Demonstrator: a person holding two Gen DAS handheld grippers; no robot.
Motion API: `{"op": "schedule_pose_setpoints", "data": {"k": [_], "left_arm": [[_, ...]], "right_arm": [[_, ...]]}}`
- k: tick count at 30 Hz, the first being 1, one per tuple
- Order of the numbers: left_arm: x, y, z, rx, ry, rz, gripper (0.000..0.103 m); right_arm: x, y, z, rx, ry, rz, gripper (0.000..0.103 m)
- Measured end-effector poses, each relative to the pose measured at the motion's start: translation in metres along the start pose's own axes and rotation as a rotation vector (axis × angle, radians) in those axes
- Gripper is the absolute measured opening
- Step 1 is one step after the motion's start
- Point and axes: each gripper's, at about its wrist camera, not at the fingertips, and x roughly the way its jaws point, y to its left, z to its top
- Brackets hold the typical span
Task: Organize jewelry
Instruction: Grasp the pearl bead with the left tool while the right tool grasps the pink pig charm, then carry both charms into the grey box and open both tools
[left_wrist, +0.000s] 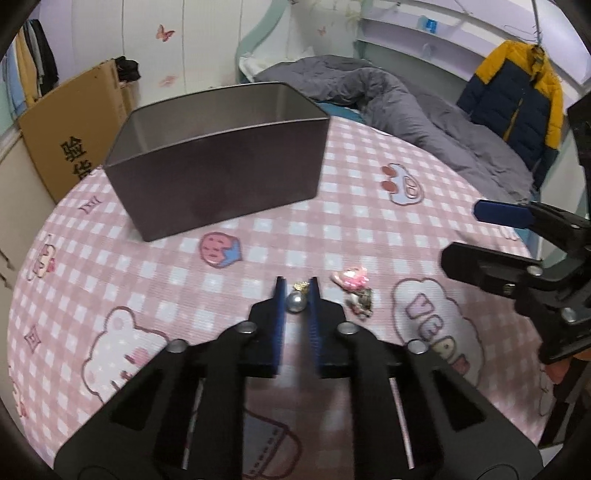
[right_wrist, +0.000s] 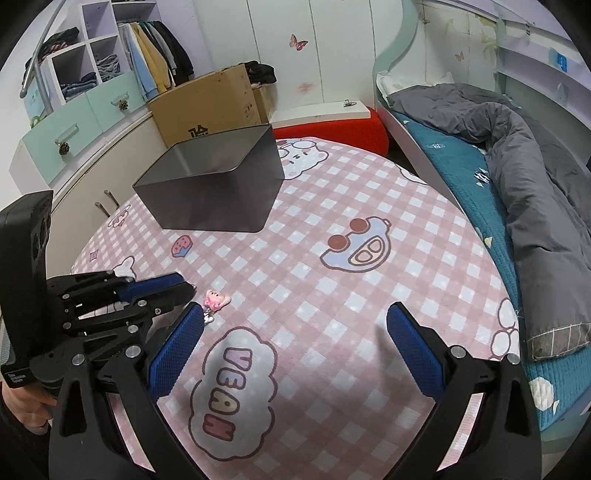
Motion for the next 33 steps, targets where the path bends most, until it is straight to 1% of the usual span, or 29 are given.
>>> {"op": "schedule_pose_setpoints", "data": {"k": [2,3,5,12,13,14,15,16,17,18,19,20,24,29,33], "left_arm": [[-0.002,-0.001,-0.003,0.002,-0.005,-0.011,0.01],[-0.004,0.001,-0.004,-0.011,-0.007,-0.029,0.01],[-0.006,0.004,-0.006,-0.03,-0.012,-0.039,0.01],[-0.031,0.033,-0.017,-0.108,-0.052,0.015,0.01],[-0.034,0.036,-0.017,-0.115,-0.056,0.022,0.01],[-0.036,0.038,-0.017,-0.121,-0.06,0.028,0.01],[-0.039,0.042,-0.018,-0.13,-0.065,0.039,0.01],[-0.041,0.045,-0.018,-0.136,-0.068,0.043,0.01],[-0.042,0.049,-0.019,-0.141,-0.071,0.046,0.01],[-0.045,0.051,-0.02,-0.149,-0.076,0.051,0.01],[-0.046,0.053,-0.02,-0.153,-0.079,0.053,0.01],[-0.048,0.055,-0.021,-0.158,-0.083,0.054,0.01],[-0.056,0.06,-0.02,-0.17,-0.102,0.059,0.011],[-0.067,0.063,-0.015,-0.177,-0.132,0.064,0.011],[-0.081,0.064,-0.005,-0.172,-0.172,0.073,0.011]], "right_arm": [[0.0,0.002,0.0,-0.006,0.002,0.006,0.095],[0.001,0.003,-0.001,-0.008,0.003,0.008,0.095],[0.003,0.008,-0.002,-0.018,0.012,0.019,0.095],[0.02,0.041,-0.002,-0.103,0.049,0.062,0.094],[0.025,0.046,-0.002,-0.117,0.057,0.067,0.09],[0.031,0.054,-0.002,-0.134,0.063,0.072,0.081],[0.035,0.058,-0.002,-0.146,0.07,0.075,0.075],[0.04,0.064,-0.002,-0.164,0.079,0.073,0.058],[0.043,0.07,-0.003,-0.193,0.075,0.049,0.046],[0.045,0.077,-0.005,-0.237,0.063,0.02,0.039],[0.045,0.081,-0.006,-0.254,0.061,0.017,0.026],[0.044,0.082,-0.006,-0.251,0.069,0.045,0.015],[0.036,0.077,-0.005,-0.241,0.062,0.076,0.014],[0.011,0.072,0.003,-0.225,0.015,0.102,0.014],[-0.012,0.071,0.019,-0.235,-0.042,0.113,0.014]]}}
